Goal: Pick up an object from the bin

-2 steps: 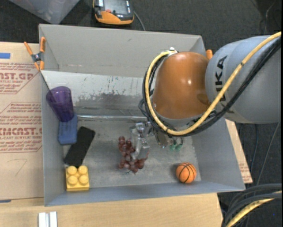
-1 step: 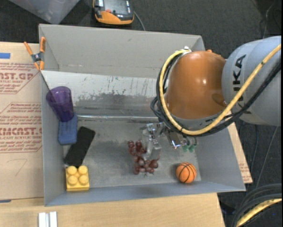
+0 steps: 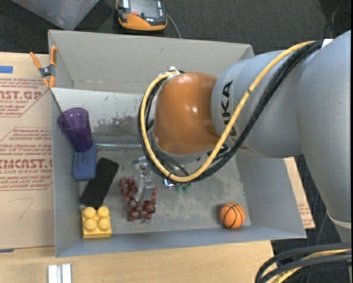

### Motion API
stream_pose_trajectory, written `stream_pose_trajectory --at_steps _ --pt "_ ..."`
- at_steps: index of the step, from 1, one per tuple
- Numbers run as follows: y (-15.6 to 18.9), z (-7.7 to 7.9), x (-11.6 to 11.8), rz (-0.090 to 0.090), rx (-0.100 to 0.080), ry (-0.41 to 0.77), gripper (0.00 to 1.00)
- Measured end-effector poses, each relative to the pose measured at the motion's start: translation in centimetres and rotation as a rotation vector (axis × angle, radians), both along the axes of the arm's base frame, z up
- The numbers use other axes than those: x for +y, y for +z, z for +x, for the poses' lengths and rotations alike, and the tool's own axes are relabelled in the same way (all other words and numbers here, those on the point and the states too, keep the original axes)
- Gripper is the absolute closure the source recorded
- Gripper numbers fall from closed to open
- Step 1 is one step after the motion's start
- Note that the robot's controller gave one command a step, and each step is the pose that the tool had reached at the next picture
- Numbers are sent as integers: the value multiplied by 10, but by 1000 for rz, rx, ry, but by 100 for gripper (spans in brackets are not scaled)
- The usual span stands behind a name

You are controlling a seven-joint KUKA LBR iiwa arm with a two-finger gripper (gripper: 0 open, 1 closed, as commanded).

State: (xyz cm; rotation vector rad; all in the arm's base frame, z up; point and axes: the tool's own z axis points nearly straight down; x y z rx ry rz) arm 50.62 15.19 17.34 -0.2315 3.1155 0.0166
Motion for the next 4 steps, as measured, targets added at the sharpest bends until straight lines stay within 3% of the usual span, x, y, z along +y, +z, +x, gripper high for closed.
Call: stream_pose_trajectory --at_steps 1,2,3,4 --pt "-12 -19 -63 -10 5 -10 100" --pt "83 -5 -11 -1 4 2 100" --pt "35 -7 -5 -3 4 6 100" --pt "11 -9 12 -6 11 23 100"
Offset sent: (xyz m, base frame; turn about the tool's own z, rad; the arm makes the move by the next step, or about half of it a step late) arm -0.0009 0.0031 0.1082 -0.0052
